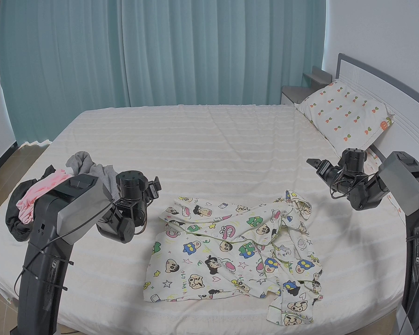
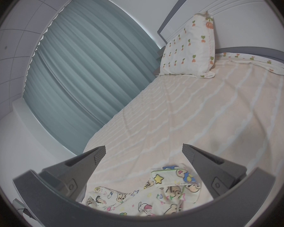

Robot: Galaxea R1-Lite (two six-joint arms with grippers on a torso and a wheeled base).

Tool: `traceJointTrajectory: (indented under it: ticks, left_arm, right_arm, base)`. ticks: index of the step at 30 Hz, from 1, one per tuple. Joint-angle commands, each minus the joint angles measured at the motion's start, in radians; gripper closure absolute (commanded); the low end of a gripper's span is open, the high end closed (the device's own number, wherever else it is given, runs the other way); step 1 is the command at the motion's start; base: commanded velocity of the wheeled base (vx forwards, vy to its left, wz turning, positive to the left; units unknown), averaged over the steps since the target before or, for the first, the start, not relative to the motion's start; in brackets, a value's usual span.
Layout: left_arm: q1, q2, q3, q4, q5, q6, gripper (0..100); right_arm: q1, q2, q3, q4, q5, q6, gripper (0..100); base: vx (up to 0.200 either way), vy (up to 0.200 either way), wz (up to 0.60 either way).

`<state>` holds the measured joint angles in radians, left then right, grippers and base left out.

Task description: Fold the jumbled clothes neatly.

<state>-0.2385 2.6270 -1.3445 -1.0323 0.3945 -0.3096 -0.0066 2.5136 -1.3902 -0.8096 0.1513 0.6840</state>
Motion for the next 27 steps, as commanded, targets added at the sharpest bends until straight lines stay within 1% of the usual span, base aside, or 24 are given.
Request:
traceJointTrajectory:
  ticks: [1,2,3,4,5,6,7,8,9,10,12,13,15,16,17,18,19,21,22,27]
  left_arm:
    - [-0.012,-0.156,0.182,-0.009,-0.008,-0.042,0]
    - [-0.013,-0.188,0.217,-0.011,-0.011,-0.066,0]
    - [-0.013,-0.200,0.228,-0.011,-0.011,-0.072,0]
    - [-0.024,-0.269,0.297,-0.009,-0.026,-0.121,0]
    - [-0.027,-0.282,0.311,-0.009,-0.029,-0.131,0]
    - [-0.035,-0.352,0.389,-0.009,-0.059,-0.172,0]
    - [-0.041,-0.392,0.435,-0.009,-0.078,-0.195,0]
    - [-0.042,-0.400,0.442,-0.008,-0.082,-0.198,0]
    - [-0.061,-0.487,0.542,-0.009,-0.134,-0.246,0]
    - [-0.065,-0.513,0.573,-0.009,-0.149,-0.258,0]
    - [-0.087,-0.618,0.693,-0.009,-0.198,-0.307,0]
    - [-0.091,-0.633,0.709,-0.009,-0.203,-0.316,0]
    - [-0.111,-0.713,0.788,-0.006,-0.223,-0.382,0]
    - [-0.111,-0.713,0.788,-0.006,-0.223,-0.382,0]
    - [-0.125,-0.754,0.834,-0.006,-0.235,-0.411,0]
    - [-0.130,-0.772,0.860,-0.006,-0.243,-0.422,0]
    - [-0.136,-0.791,0.883,-0.006,-0.252,-0.430,0]
    - [-0.154,-0.812,0.932,-0.009,-0.259,-0.451,0]
    - [-0.154,-0.812,0.932,-0.009,-0.259,-0.451,0]
    - [-0.170,-0.814,0.964,-0.011,-0.259,-0.522,0]
  right_arm:
    - [-0.062,-0.067,0.131,0.003,0.040,-0.034,0]
    - [-0.075,-0.081,0.168,0.001,0.073,-0.052,0]
    - [-0.078,-0.084,0.181,0.001,0.085,-0.060,0]
    - [-0.101,-0.122,0.261,0.000,0.154,-0.116,0]
    - [-0.104,-0.128,0.273,0.000,0.166,-0.129,0]
    - [-0.121,-0.153,0.343,0.003,0.237,-0.189,0]
    - [-0.127,-0.160,0.373,0.003,0.264,-0.218,0]
    - [-0.128,-0.162,0.378,0.003,0.269,-0.222,0]
    - [-0.130,-0.173,0.424,0.013,0.295,-0.262,0]
    - [-0.130,-0.173,0.431,0.023,0.295,-0.273,0]
    - [-0.131,-0.171,0.451,0.093,0.303,-0.334,0]
    - [-0.131,-0.171,0.454,0.109,0.303,-0.351,0]
    - [-0.131,-0.164,0.471,0.188,0.323,-0.480,0]
    - [-0.131,-0.164,0.471,0.188,0.323,-0.480,0]
    - [-0.130,-0.156,0.474,0.216,0.330,-0.555,0]
    - [-0.127,-0.151,0.476,0.222,0.330,-0.581,0]
    - [-0.122,-0.144,0.474,0.225,0.329,-0.600,0]
    - [-0.104,-0.125,0.461,0.237,0.326,-0.607,0]
    - [-0.104,-0.125,0.461,0.237,0.326,-0.607,0]
    - [-0.062,-0.098,0.387,0.352,0.321,-0.610,0]
  base:
    - [0.000,0.000,0.00]
    - [0.000,0.000,0.00]
    - [0.000,0.000,0.00]
    - [0.000,0.000,0.00]
    - [0.000,0.000,0.00]
    - [0.000,0.000,0.00]
    - [0.000,0.000,0.00]
    - [0.000,0.000,0.00]
    - [0.000,0.000,0.00]
    - [0.000,0.000,0.00]
    - [0.000,0.000,0.00]
    - [0.000,0.000,0.00]
    - [0.000,0.000,0.00]
    - [0.000,0.000,0.00]
    - [0.000,0.000,0.00]
    - [0.000,0.000,0.00]
    - [0.000,0.000,0.00]
    - [0.000,0.000,0.00]
    - [0.000,0.000,0.00]
    - [0.000,0.000,0.00]
